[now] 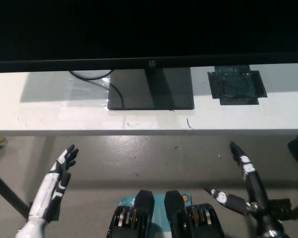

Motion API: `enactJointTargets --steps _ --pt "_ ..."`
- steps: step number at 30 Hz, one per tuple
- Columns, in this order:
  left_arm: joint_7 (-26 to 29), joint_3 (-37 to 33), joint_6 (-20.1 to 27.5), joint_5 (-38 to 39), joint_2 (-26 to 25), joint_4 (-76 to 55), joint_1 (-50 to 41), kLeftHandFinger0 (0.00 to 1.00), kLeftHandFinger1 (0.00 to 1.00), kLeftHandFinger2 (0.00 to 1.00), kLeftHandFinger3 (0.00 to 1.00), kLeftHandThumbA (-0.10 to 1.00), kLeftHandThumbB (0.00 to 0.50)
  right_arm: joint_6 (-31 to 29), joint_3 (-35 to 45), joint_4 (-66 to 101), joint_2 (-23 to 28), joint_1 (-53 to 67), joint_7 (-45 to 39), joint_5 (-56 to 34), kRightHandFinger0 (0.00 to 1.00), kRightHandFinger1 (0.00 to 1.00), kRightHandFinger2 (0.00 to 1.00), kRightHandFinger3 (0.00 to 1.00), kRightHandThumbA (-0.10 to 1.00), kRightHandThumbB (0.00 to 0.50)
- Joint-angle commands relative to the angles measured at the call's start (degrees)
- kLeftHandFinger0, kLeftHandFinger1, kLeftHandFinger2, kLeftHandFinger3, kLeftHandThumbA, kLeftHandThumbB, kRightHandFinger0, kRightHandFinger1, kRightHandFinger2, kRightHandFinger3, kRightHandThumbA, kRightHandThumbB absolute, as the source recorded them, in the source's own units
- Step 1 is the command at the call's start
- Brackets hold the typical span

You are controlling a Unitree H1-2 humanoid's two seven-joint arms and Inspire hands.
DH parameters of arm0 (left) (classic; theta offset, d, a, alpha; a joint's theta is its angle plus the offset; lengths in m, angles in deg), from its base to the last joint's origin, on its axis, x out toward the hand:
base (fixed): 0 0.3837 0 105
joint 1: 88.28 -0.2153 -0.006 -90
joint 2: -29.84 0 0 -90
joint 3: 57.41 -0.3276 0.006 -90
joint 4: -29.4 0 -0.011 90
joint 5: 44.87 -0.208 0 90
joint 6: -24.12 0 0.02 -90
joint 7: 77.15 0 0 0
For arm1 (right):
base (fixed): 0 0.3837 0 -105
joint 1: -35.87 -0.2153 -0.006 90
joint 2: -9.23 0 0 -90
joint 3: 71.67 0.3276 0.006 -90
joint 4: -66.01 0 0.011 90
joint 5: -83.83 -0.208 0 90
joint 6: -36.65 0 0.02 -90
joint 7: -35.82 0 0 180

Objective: The monitor is placed at the center of the table and the robot uses both its hand to grab the left and right sides of the monitor to tilt the angle of the monitor downwards

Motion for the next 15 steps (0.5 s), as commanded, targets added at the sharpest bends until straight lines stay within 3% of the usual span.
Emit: enactJointTargets --steps 1,2,4,7,8,11,12,14,15 --pt "-2.05 2.5 3.94 3.41 -3.71 -15.24 -3.12 1.0 1.0 1.0 1.0 1.0 0.375 -4.79 -2.82 14.29 4.75 4.3 9.68 6.18 1.0 1.0 1.0 1.0 1.0 0.357" --pt "-2.04 3.42 3.94 3.9 -4.29 -18.29 -3.79 1.0 1.0 1.0 1.0 1.0 0.373 -4.79 -3.52 16.64 5.84 4.68 11.51 7.36 1.0 1.0 1.0 1.0 1.0 0.349" --pt "-1.03 5.7 3.94 2.23 -5.93 -22.99 -4.21 1.0 1.0 1.0 1.0 1.0 0.375 -4.79 -2.0 20.55 6.09 5.34 11.58 7.0 1.0 1.0 1.0 1.0 1.0 0.38" --pt "0.85 10.35 3.94 2.19 -6.14 -27.57 -3.02 1.0 1.0 1.0 1.0 1.0 0.384 -4.79 -0.4 24.15 7.8 4.37 14.57 9.28 1.0 1.0 1.0 1.0 1.0 0.359" --pt "0.8 12.15 3.94 3.82 -6.94 -28.06 -1.77 1.0 1.0 1.0 1.0 1.0 0.369 -4.79 0.54 25.1 8.78 3.37 14.69 8.5 1.0 1.0 1.0 1.0 1.0 0.329" --pt "-0.24 13.12 3.94 4.27 -6.42 -28.26 -1.59 1.0 1.0 1.0 1.0 1.0 0.368 -4.79 -0.31 25.23 9.61 3.18 16.17 8.81 1.0 1.0 1.0 1.0 1.0 0.326" --pt "0.94 16.49 3.94 5.61 -8.04 -27.41 1.29 1.0 1.0 1.0 1.0 1.0 0.374 -4.79 2.61 25.85 10.94 0.65 15.76 7.18 1.0 1.0 1.0 1.0 1.0 0.272" --pt "1.08 19.36 3.55 6.23 -10.17 -25.75 2.64 1.0 1.0 1.0 1.0 1.0 0.427 -4.79 5.99 24.96 11.42 -1.68 13.17 3.18 1.0 1.0 1.0 1.0 1.0 0.345" --pt "0.75 19.59 3.56 6.31 -9.99 -25.71 2.73 1.0 1.0 1.0 1.0 1.0 0.429 -4.79 6.18 24.97 11.29 -1.68 12.96 3.15 1.0 1.0 1.0 1.0 1.0 0.346"
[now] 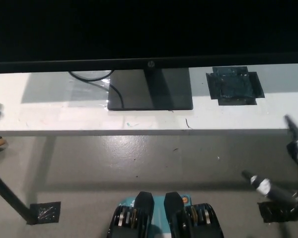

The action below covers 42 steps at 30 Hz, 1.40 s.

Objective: The monitor is placed at the center of the table and the robot uses both its hand to grab the left and right sides of the monitor to tilt the angle of the monitor downwards

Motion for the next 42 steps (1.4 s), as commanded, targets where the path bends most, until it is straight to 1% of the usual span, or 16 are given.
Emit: enactJointTargets --steps 1,2,4,8,9,11,14,15,18,21,31,35,37,39,41,42 --pt "0.96 3.43 1.97 3.27 -2.56 -0.07 2.76 1.0 1.0 1.0 1.0 1.0 0.429 -3.59 3.61 2.09 1.62 -3.42 1.99 -2.36 1.0 1.0 1.0 1.0 1.0 0.346" --pt "0.75 3.59 1.96 3.32 -2.45 -0.06 2.81 1.0 1.0 1.0 1.0 1.0 0.43 -3.59 3.73 2.09 1.53 -3.43 1.85 -2.38 1.0 1.0 1.0 1.0 1.0 0.347" --pt "0.39 7.53 0.18 5.34 -7.47 4.36 6.34 1.0 1.0 1.0 1.0 1.0 0.414 -3.59 8.18 -0.49 3.73 -7.84 -0.19 -4.5 1.0 1.0 1.0 1.0 1.0 0.362" --pt "-0.08 8.82 0.17 5.39 -7.93 5.65 7.05 1.0 1.0 1.0 1.0 1.0 0.433 -3.59 9.46 -1.17 3.53 -8.87 -2.07 -5.58 1.0 1.0 1.0 1.0 1.0 0.356" --pt "0.17 9.89 -0.88 3.93 -10.09 8.61 9.36 1.0 1.0 1.0 1.0 1.0 0.438 -3.59 10.95 -3.79 4.83 -11.64 -3.48 -7.66 1.0 1.0 1.0 1.0 1.0 0.322" --pt "-0.45 10.31 -1.48 4.29 -12.01 11.21 10.87 1.0 1.0 1.0 1.0 1.0 0.475 -2.76 11.85 -5.99 5.74 -13.85 -5.13 -9.86 1.0 1.0 1.0 1.0 1.0 0.361" --pt "-0.58 10.33 -1.32 4.4 -12.17 11.59 11.07 1.0 1.0 1.0 1.0 1.0 0.477 -2.94 12.63 -6.35 5.31 -14.12 -6.23 -10.14 1.0 1.0 1.0 1.0 1.0 0.361" --pt "-0.97 10.68 -3.46 4.5 -14.32 14.71 12.83 1.0 1.0 1.0 1.0 1.0 0.499 -0.95 13.21 -8.98 6.98 -16.47 -7.79 -11.83 1.0 1.0 1.0 1.0 1.0 0.348" --pt "-1.85 10.8 -5.56 4.61 -16.53 16.53 13.77 1.0 1.0 1.0 1.0 1.0 0.499 0.59 13.87 -12.41 8.04 -19.55 -10.12 -14.25 1.0 1.0 1.0 1.0 1.0 0.362" --pt "-3.09 10.17 -6.23 5.72 -18.88 18.75 15.59 1.0 1.0 1.0 1.0 1.0 0.48 2.8 14.43 -16.71 8.91 -23.51 -12.86 -17.02 1.0 1.0 1.0 1.0 1.0 0.405" --pt "-4.14 5.93 -8.95 -3.46 -25.61 26.95 22.64 1.0 1.0 1.0 1.0 1.0 0.44 4.46 14.25 -33.37 12.65 -35.28 -22.15 -20.53 1.0 1.0 1.0 1.0 1.0 0.443" --pt "-6.3 2.79 -10.0 -3.66 -28.42 31.79 26.08 1.0 1.0 1.0 1.0 1.0 0.408 4.98 14.01 -40.71 14.06 -40.2 -29.8 -24.52 1.0 1.0 1.0 1.0 1.0 0.439" --pt "-6.93 0.91 -9.08 -4.71 -29.3 35.23 28.05 1.0 1.0 1.0 1.0 1.0 0.415 5.63 13.91 -43.7 14.44 -42.25 -32.32 -25.26 1.0 1.0 1.0 1.0 1.0 0.455" --pt "-7.61 -0.35 -10.11 -4.92 -29.82 37.32 29.66 1.0 1.0 1.0 1.0 1.0 0.445 5.67 13.95 -46.09 14.44 -43.74 -34.08 -25.75 1.0 1.0 1.0 1.0 1.0 0.437" --pt "-8.68 -1.41 -9.39 -4.11 -30.08 40.38 31.41 1.0 1.0 1.0 1.0 1.0 0.42 6.8 14.02 -47.82 14.52 -45.04 -36.25 -26.58 1.0 1.0 1.0 1.0 1.0 0.422" --pt "-8.89 -2.03 -9.45 -4.17 -30.17 41.91 32.54 1.0 1.0 1.0 1.0 1.0 0.438 7.05 14.16 -49.23 14.53 -45.99 -37.47 -27.02 1.0 1.0 1.0 1.0 1.0 0.413"
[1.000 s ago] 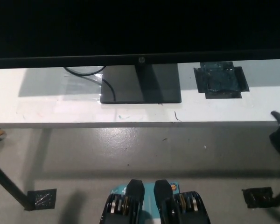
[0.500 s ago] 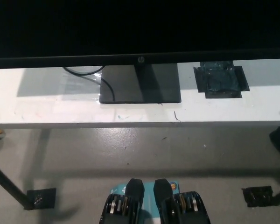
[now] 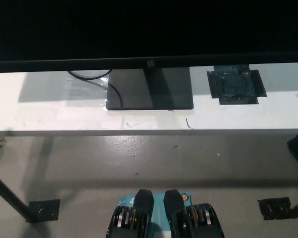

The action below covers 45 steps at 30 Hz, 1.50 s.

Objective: The monitor is placed at the center of the table and the robot uses both its hand to grab the left and right sides of the monitor to tilt the angle of the monitor downwards

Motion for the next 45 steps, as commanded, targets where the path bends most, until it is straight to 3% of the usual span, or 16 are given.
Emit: enactJointTargets --steps 1,6,12,16,19,21,23,24,25,27,28,30,34,36,45 --pt "-3.38 -1.88 -0.34 -1.18 -4.66 5.11 6.11 1.0 1.0 1.0 1.0 1.0 0.44 2.87 0.79 -4.01 2.5 -7.13 -9.67 -5.08 1.0 1.0 1.0 1.0 1.0 0.396" --pt "-9.64 -4.53 1.99 2.83 -4.39 15.92 13.22 1.0 1.0 1.0 1.0 1.0 0.349 1.46 -0.6 -12.73 2.43 -12.43 -12.24 -2.3 1.0 1.0 1.0 1.0 1.0 0.288" --pt "-15.12 -7.22 -0.59 3.7 -3.8 22.58 19.09 1.0 1.0 1.0 1.0 1.0 0.375 1.99 -3.07 -18.48 1.55 -16.15 -13.33 0.77 1.0 1.0 1.0 1.0 1.0 0.343" --pt "-14.65 -9.8 0.92 0.33 -3.7 26.34 22.2 1.0 1.0 1.0 1.0 1.0 0.323 3.25 -4.85 -19.1 0.99 -17.76 -13.3 2.47 1.0 1.0 1.0 1.0 1.0 0.343" --pt "-14.45 -13.71 2.52 -3.87 -4.07 29.44 25.08 1.0 1.0 1.0 1.0 1.0 0.335 3.31 -6.31 -20.75 0.71 -19.24 -14.53 3.38 1.0 1.0 1.0 1.0 1.0 0.318" --pt "-15.82 -15.18 3.48 -3.54 -3.26 32.85 27.71 1.0 1.0 1.0 1.0 1.0 0.37 4.09 -6.79 -20.12 0.58 -19.45 -15.05 3.6 1.0 1.0 1.0 1.0 1.0 0.288" --pt "-17.7 -16.06 2.63 -2.42 -1.65 35.28 30.37 1.0 1.0 1.0 1.0 1.0 0.399 4.31 -7.06 -19.34 1.21 -18.96 -14.63 4.21 1.0 1.0 1.0 1.0 1.0 0.302" --pt "-18.12 -17.28 2.59 -3.04 -0.36 36.27 31.89 1.0 1.0 1.0 1.0 1.0 0.404 5.82 -7.2 -17.24 1.91 -18.19 -14.66 4.51 1.0 1.0 1.0 1.0 1.0 0.277" --pt "-18.1 -18.07 1.74 -3.39 1.1 36.98 33.11 1.0 1.0 1.0 1.0 1.0 0.378 5.87 -7.6 -15.91 2.6 -17.58 -14.74 5.18 1.0 1.0 1.0 1.0 1.0 0.376" --pt "-19.02 -19.14 2.12 -3.24 3.08 39.5 35.22 1.0 1.0 1.0 1.0 1.0 0.382 6.25 -7.75 -14.2 3.37 -16.28 -14.86 5.42 1.0 1.0 1.0 1.0 1.0 0.435" --pt "-20.32 -18.84 1.8 -1.93 3.85 40.21 35.74 1.0 1.0 1.0 1.0 1.0 0.396 6.96 -7.81 -13.14 3.42 -15.83 -15.14 5.27 1.0 1.0 1.0 1.0 1.0 0.422" --pt "-20.68 -20.24 1.38 -3.28 4.73 41.62 36.93 1.0 1.0 1.0 1.0 1.0 0.438 7.32 -7.74 -12.92 3.08 -15.65 -16.27 4.67 1.0 1.0 1.0 1.0 1.0 0.442" --pt "-20.52 -22.03 3.33 -4.87 4.81 43.24 38.04 1.0 1.0 1.0 1.0 1.0 0.45 7.4 -7.8 -12.87 2.86 -15.69 -16.36 5.11 1.0 1.0 1.0 1.0 1.0 0.467" --pt "-20.86 -23.75 1.79 -6.35 5.58 43.13 38.85 1.0 1.0 1.0 1.0 1.0 0.49 7.38 -8.48 -12.04 3.41 -15.34 -16.38 6.32 1.0 1.0 1.0 1.0 1.0 0.482" --pt "-19.17 -25.99 2.81 -7.9 7.0 44.97 40.03 1.0 1.0 1.0 1.0 1.0 0.5 6.69 -8.76 -12.37 3.55 -15.28 -16.04 7.25 1.0 1.0 1.0 1.0 1.0 0.5"
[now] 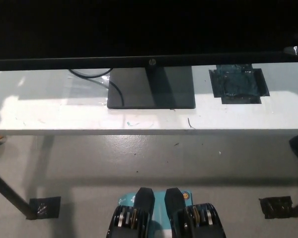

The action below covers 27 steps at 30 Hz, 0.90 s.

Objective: The monitor is placed at the center of the table and the robot uses both its hand to grab the left and right sides of the monitor to tilt the angle of the monitor downwards

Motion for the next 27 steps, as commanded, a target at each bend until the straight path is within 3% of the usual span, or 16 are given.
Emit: enactJointTargets --steps 1,8,9,12,14,16,19,22,25,27 --pt "-0.67 -2.4 1.8 -3.34 2.07 0.41 4.15 1.0 1.0 1.0 1.0 1.0 0.5 -0.62 -1.09 3.2 0.49 -2.15 -1.74 1.9 1.0 1.0 1.0 1.0 1.0 0.496" --pt "0.67 -5.45 3.96 -6.07 1.53 0.62 4.53 1.0 1.0 1.0 1.0 0.99 0.5 -1.34 -3.33 3.85 1.03 -2.76 -0.21 5.68 1.0 1.0 1.0 1.0 0.97 0.494" --pt "6.88 -11.61 6.77 -15.35 0.17 0.02 4.38 1.0 1.0 1.0 1.0 0.9 0.499 -5.4 -8.22 0.81 1.09 -5.57 4.38 13.88 1.0 1.0 1.0 1.0 0.81 0.499" --pt "18.33 -21.79 10.36 -26.71 -1.36 1.38 5.95 1.0 1.0 1.0 1.0 0.96 0.5 -7.65 -12.87 -1.96 1.02 -7.86 11.45 21.44 1.0 1.0 1.0 1.0 0.7 0.498" --pt "19.23 -22.98 10.36 -26.63 -1.44 1.67 6.18 1.0 1.0 1.0 1.0 0.96 0.5 -7.84 -13.29 -2.29 1.05 -8.03 11.9 21.5 1.0 1.0 1.0 1.0 0.7 0.498" --pt "25.55 -29.52 9.65 -34.8 -1.63 4.84 9.25 1.0 1.0 1.0 1.0 0.89 0.494 -9.01 -14.7 -6.17 0.17 -10.46 15.65 23.26 1.0 1.0 1.0 1.0 0.61 0.488" --pt "25.81 -30.89 9.3 -34.34 -1.64 5.35 9.94 1.0 1.0 1.0 1.0 0.87 0.498 -9.38 -15.36 -7.08 0.05 -10.97 16.84 23.8 1.0 1.0 1.0 1.0 0.6 0.491" --pt "33.3 -37.06 4.2 -39.31 -1.0 8.16 13.0 1.0 1.0 1.0 1.0 0.9 0.5 -11.18 -19.17 -11.4 -1.1 -14.31 25.57 28.76 1.0 1.0 1.0 1.0 0.53 0.479" --pt "36.01 -40.0 2.19 -40.12 -0.5 9.62 13.98 1.0 1.0 1.0 1.0 0.91 0.5 -11.73 -20.9 -13.6 -1.56 -15.51 28.36 29.7 1.0 1.0 1.0 1.0 0.54 0.482" --pt "41.27 -43.2 -0.21 -41.89 0.39 11.91 15.19 1.0 1.0 1.0 1.0 0.9 0.5 -11.54 -24.55 -16.58 -2.53 -17.64 34.29 33.25 1.0 1.0 1.0 1.0 0.55 0.493"
